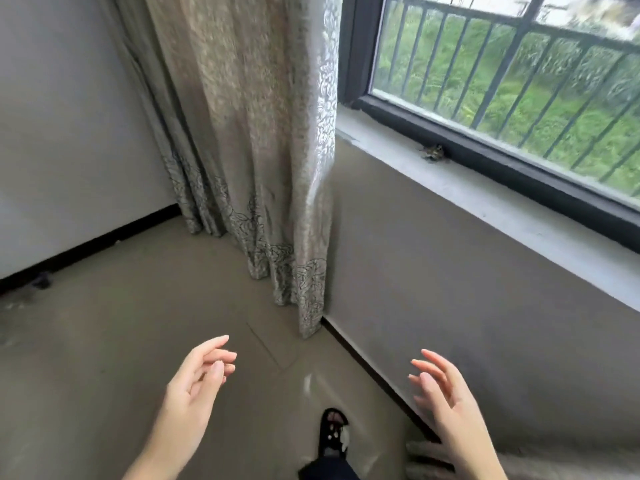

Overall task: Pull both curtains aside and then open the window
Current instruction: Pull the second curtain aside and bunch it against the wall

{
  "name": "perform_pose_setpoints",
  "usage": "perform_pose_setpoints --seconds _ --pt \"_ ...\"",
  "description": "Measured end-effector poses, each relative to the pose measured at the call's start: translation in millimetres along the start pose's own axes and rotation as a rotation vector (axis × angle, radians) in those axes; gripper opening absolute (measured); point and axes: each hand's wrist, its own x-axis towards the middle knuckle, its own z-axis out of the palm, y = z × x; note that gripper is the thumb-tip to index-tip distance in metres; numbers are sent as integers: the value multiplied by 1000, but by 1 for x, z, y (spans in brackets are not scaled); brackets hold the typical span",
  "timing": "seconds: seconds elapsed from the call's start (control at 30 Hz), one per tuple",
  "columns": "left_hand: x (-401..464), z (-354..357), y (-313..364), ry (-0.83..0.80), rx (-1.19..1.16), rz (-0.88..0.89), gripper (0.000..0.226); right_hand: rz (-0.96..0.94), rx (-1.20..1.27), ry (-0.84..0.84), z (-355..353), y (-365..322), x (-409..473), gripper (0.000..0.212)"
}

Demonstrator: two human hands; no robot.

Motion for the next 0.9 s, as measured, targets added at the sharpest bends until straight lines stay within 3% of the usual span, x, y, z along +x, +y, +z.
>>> perform_pose_setpoints --seconds 0.17,0.37,0.53,0.67,0.73,0.8,0.9 --pt "109 20 30 -25 81 173 35 -127 -138 -66 33 -52 99 30" --pt "239 48 125 -102 231 540 33 -393 -203 -178 76 -151 225 29" --pt "316 67 232 -149 609 1143 35 -644 -201 -246 127 -246 307 32" --pt "397 63 306 -55 1057 1591 30 -900 -171 -60 182 -306 366 43" --pt "440 50 332 8 1381 1634 21 -879 -92 -2 213 -324 391 40" --pt "475 34 354 49 1745 1568 12 -858 -65 64 246 -335 412 42" --pt "525 4 374 43 2103 1444 24 -793 -81 103 299 -350 438 66"
